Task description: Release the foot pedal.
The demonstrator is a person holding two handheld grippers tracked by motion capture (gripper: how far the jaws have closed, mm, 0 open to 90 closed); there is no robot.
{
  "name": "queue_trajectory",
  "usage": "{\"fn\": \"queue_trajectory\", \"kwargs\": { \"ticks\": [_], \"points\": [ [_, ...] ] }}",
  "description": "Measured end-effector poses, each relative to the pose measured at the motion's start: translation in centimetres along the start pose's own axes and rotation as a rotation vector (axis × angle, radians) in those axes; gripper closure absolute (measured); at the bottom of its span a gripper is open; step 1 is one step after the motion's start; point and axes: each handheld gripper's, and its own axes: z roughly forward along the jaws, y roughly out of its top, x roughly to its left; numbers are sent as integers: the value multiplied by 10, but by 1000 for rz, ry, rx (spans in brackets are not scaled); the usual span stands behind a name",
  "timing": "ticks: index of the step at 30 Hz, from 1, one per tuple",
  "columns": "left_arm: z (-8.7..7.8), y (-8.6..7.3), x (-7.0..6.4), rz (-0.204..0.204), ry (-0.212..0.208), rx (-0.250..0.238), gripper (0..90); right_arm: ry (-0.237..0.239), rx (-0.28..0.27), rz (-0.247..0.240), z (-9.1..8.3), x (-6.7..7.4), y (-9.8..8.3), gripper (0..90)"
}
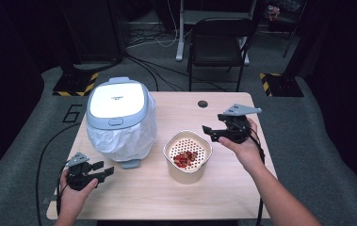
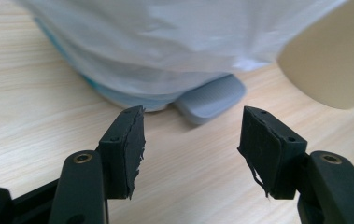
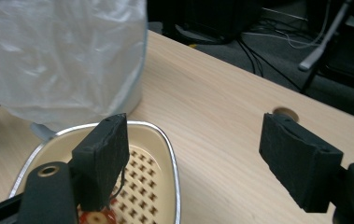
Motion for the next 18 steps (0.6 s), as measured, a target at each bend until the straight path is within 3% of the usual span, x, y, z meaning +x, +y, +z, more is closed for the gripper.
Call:
{"fn": "queue_trajectory", "kwargs": {
  "ticks": [5,9,14,18],
  "points": [
    [8,-9,11,-19,38,14,397,-33,2,77,-5,-19,-30,249],
    [12,-12,15,-16,61,41,389,-90,18,80,-6,-26,-56,246],
    [14,-16,17,-18,89,39,381,-148,25,78,-10,-26,-95,223],
    [16,-18,21,-26,137,29,380,-190,51,97,-9,-25,-124,215]
  ]
}}
